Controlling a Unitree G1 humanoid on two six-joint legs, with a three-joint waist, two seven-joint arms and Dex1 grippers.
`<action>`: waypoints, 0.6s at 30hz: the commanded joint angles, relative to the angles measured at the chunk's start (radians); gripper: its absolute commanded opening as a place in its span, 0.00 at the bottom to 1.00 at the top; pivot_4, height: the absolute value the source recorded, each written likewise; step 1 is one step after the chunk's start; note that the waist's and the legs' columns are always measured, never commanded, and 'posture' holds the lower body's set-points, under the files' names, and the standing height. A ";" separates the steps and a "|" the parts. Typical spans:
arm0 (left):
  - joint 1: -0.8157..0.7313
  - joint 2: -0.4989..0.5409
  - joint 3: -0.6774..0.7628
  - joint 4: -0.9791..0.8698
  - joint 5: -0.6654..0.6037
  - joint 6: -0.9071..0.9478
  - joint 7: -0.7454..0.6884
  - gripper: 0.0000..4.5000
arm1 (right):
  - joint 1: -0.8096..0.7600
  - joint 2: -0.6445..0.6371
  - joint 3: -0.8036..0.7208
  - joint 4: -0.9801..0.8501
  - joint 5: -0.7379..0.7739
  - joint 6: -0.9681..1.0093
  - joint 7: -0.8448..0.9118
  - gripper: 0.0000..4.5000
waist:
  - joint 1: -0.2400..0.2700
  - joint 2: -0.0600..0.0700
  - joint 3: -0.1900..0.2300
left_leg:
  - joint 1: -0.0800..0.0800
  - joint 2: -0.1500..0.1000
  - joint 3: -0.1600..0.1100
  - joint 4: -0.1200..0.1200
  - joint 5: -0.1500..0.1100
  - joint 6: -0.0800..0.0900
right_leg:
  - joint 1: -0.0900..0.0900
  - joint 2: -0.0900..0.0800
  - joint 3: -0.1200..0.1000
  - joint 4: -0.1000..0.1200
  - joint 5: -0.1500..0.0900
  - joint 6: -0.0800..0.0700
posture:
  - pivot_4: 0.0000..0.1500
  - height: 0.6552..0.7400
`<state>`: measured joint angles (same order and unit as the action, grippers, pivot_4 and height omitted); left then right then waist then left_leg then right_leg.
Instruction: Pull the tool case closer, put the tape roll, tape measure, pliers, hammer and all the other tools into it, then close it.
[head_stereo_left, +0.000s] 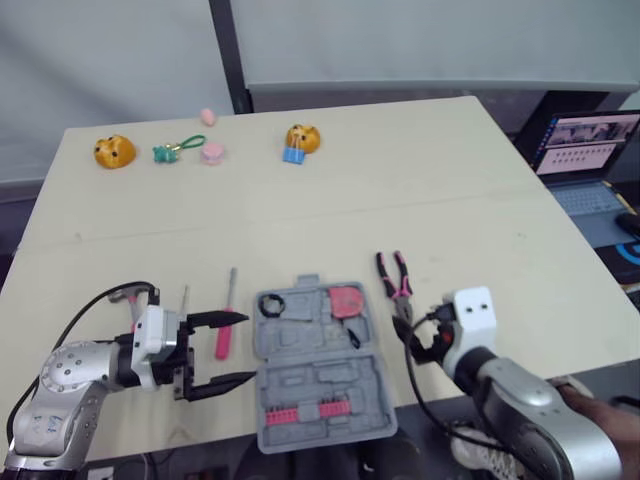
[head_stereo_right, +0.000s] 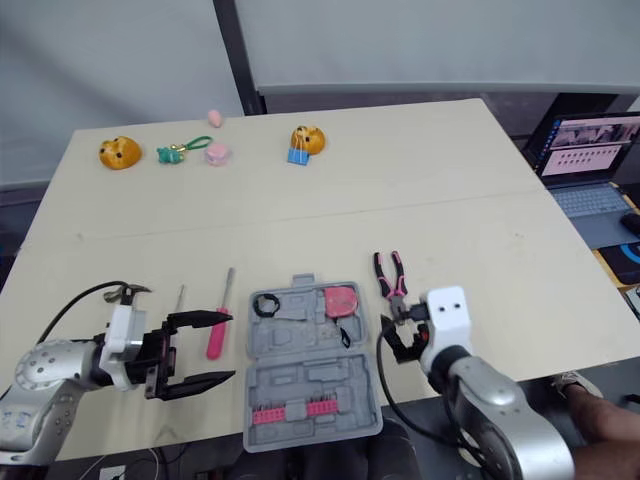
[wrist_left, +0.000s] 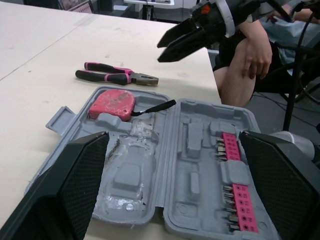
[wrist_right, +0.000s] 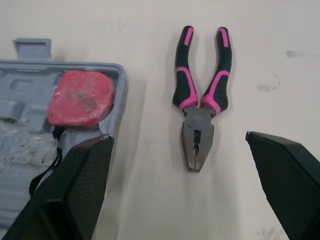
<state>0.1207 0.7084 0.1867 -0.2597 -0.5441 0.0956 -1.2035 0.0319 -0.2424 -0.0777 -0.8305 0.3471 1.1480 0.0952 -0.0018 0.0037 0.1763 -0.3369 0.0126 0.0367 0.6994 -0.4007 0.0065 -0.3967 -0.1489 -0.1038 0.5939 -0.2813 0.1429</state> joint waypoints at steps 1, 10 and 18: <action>-0.011 0.002 -0.005 0.001 0.004 -0.023 -0.012 1.00 | -0.081 0.013 0.000 0.024 -0.031 0.079 -0.057 1.00 | -0.002 0.000 0.000 | 0.000 0.000 0.001 0.000 0.000 0.000 | 0.000 0.000 0.000 0.000 0.000 0.000 | 1.00 1.00; 0.001 0.005 -0.001 -0.013 0.013 -0.029 -0.003 1.00 | -0.197 0.040 -0.030 0.164 -0.052 0.121 -0.062 1.00 | -0.004 0.001 0.000 | 0.000 0.000 0.005 -0.001 0.000 0.000 | -0.001 0.000 0.000 0.000 0.000 0.000 | 1.00 1.00; 0.024 0.009 0.006 -0.033 0.011 -0.026 0.009 1.00 | -0.196 0.072 -0.005 0.230 -0.077 0.083 -0.061 1.00 | -0.004 0.001 0.001 | -0.001 0.000 0.006 -0.001 0.000 0.000 | -0.001 0.000 0.000 0.000 0.000 0.000 | 1.00 1.00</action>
<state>0.1354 0.7091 0.1777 -0.2630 -0.5286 0.0804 -1.1953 -0.1612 -0.1757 -0.0850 -0.5982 0.2816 1.2569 0.0457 -0.0062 0.0051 0.1770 -0.3377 0.0130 0.0429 0.6988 -0.4007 0.0065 -0.3979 -0.1486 -0.1041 0.5943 -0.2814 0.1426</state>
